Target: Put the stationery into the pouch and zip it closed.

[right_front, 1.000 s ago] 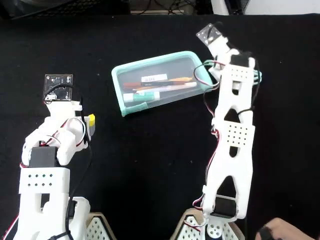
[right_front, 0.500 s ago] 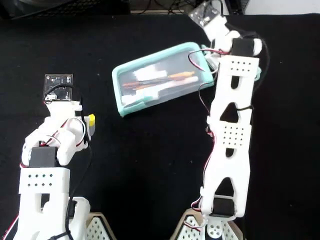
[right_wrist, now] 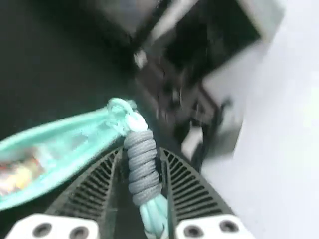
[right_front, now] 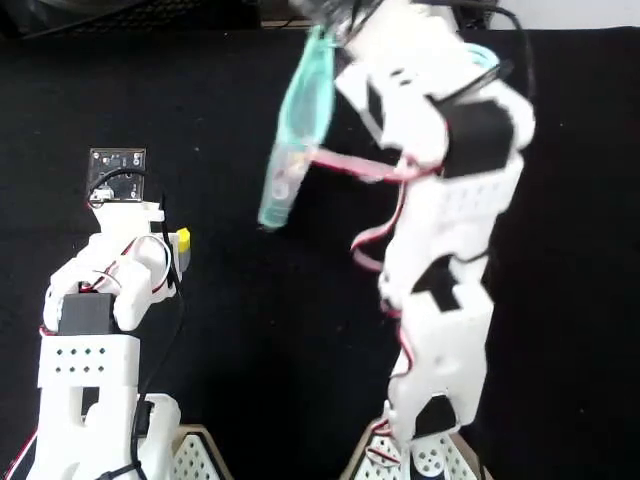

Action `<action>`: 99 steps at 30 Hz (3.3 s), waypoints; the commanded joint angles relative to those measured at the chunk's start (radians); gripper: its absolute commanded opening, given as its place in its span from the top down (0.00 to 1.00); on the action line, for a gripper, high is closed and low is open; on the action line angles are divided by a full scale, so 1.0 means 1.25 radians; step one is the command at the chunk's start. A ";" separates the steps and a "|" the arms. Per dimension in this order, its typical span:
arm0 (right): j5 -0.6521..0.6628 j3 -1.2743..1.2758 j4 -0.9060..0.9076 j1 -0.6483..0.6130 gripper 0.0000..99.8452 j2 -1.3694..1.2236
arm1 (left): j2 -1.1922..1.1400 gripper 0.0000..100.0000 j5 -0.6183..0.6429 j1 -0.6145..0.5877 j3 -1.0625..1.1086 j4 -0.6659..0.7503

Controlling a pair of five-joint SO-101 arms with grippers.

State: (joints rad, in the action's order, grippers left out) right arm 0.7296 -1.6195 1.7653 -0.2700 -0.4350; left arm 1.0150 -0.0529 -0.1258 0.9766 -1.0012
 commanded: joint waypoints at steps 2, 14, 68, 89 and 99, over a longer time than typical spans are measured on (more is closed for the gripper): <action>-0.012 -0.014 0.002 -0.106 0.99 0.121 | -0.001 0.80 0.009 -0.009 -0.026 0.018; -0.056 0.439 0.002 -0.201 0.99 0.456 | -0.001 0.80 0.009 -0.010 -0.031 0.018; -0.258 1.109 -0.315 -0.146 0.99 0.852 | 0.260 0.72 -0.050 0.131 -0.127 -0.157; -0.258 1.130 -0.323 -0.242 0.99 0.849 | 0.595 0.70 -0.206 0.230 -0.014 -0.249; -0.254 1.220 -0.390 -0.242 0.99 0.851 | 0.589 0.70 -0.133 0.388 -0.145 -0.363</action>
State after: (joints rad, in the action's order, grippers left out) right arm 0.4150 -0.0959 1.3050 -0.5646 0.6268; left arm 1.7561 -0.2493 0.2977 0.8063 -1.4722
